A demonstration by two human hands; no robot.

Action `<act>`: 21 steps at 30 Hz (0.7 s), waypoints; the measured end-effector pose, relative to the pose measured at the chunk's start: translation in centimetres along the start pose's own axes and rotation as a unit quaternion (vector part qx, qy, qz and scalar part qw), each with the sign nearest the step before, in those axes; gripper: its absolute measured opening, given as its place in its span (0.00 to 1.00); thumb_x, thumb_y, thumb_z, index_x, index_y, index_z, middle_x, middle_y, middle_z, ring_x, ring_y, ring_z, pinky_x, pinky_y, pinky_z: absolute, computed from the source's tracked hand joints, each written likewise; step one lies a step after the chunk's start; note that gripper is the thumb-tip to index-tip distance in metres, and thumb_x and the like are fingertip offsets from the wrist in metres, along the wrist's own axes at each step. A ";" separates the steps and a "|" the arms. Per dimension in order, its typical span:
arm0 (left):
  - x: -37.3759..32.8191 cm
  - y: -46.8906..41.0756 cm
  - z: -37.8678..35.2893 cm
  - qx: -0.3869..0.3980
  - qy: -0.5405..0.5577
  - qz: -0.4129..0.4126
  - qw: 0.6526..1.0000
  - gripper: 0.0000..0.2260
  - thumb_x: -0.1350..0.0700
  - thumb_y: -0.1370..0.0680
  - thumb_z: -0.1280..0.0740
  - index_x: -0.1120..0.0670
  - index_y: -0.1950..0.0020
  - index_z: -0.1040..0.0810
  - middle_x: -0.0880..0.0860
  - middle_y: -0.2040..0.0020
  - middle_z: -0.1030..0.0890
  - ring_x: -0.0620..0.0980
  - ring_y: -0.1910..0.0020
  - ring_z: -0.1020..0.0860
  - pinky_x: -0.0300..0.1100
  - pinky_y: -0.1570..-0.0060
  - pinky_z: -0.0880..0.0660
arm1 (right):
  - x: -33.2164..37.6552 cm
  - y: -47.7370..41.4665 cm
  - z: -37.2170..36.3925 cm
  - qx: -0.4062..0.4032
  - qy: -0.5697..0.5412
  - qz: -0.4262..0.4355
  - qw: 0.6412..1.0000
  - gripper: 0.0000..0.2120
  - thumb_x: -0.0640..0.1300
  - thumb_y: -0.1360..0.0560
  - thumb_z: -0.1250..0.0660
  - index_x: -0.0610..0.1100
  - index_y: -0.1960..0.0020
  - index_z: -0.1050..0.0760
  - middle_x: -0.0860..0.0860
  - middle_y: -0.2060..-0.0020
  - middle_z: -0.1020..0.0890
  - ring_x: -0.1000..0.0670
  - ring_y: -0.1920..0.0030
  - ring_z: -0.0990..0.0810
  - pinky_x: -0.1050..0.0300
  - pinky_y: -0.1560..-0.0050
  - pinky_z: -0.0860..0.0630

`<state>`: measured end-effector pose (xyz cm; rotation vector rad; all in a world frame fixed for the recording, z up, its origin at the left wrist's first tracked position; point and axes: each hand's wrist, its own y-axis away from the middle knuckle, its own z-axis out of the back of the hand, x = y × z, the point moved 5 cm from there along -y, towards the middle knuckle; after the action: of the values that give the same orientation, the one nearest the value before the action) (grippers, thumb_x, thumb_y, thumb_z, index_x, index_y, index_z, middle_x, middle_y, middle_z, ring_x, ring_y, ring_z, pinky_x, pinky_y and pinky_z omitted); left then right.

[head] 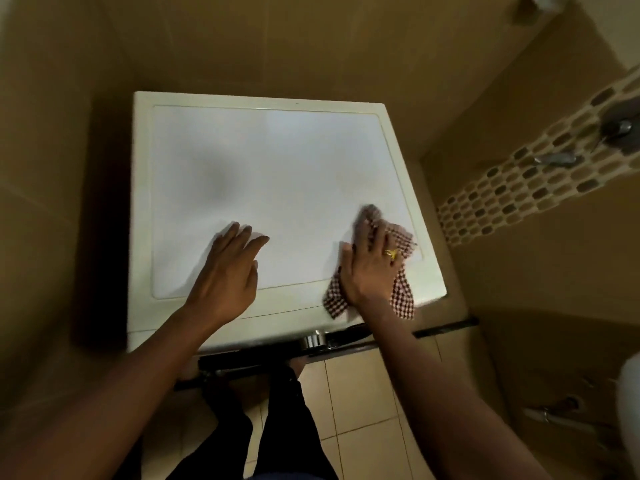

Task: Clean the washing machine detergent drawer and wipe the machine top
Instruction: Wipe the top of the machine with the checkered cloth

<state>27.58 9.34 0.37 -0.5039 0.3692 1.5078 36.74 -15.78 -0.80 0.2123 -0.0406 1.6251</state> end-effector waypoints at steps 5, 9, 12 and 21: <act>5.9 3.0 3.0 -0.030 -0.027 0.099 0.994 0.24 0.51 0.15 0.49 0.56 0.19 0.39 0.65 0.20 0.40 0.63 0.18 0.48 0.61 0.21 0.47 | 4.8 5.1 -1.6 0.051 0.077 0.321 0.943 0.29 0.58 0.14 0.54 0.53 0.16 0.53 0.48 0.17 0.54 0.45 0.17 0.58 0.38 0.20 0.52; 10.7 5.0 4.3 -0.036 0.018 0.236 0.971 0.27 0.49 0.14 0.48 0.52 0.16 0.52 0.59 0.16 0.52 0.60 0.17 0.56 0.59 0.20 0.54 | 4.2 1.2 -1.6 0.012 0.072 0.190 0.979 0.30 0.59 0.15 0.57 0.51 0.16 0.55 0.46 0.17 0.56 0.44 0.17 0.60 0.37 0.20 0.55; 11.7 5.7 4.5 -0.042 0.090 0.266 0.959 0.27 0.51 0.13 0.49 0.48 0.16 0.57 0.50 0.16 0.55 0.55 0.17 0.56 0.56 0.19 0.54 | 8.8 0.8 -2.5 -0.002 0.039 0.152 0.988 0.30 0.59 0.15 0.56 0.49 0.16 0.51 0.42 0.17 0.51 0.41 0.17 0.56 0.38 0.20 0.54; 15.4 7.8 5.2 0.000 0.210 0.441 0.873 0.30 0.48 0.14 0.44 0.47 0.16 0.57 0.55 0.16 0.51 0.57 0.18 0.47 0.52 0.21 0.48 | 12.0 3.8 -3.1 0.017 0.059 0.370 0.927 0.28 0.54 0.15 0.50 0.48 0.17 0.49 0.46 0.17 0.50 0.44 0.17 0.54 0.37 0.21 0.48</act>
<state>19.99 25.15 -4.05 -0.7146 1.0445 2.2737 32.05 -3.76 -1.49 0.1288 0.0023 2.3937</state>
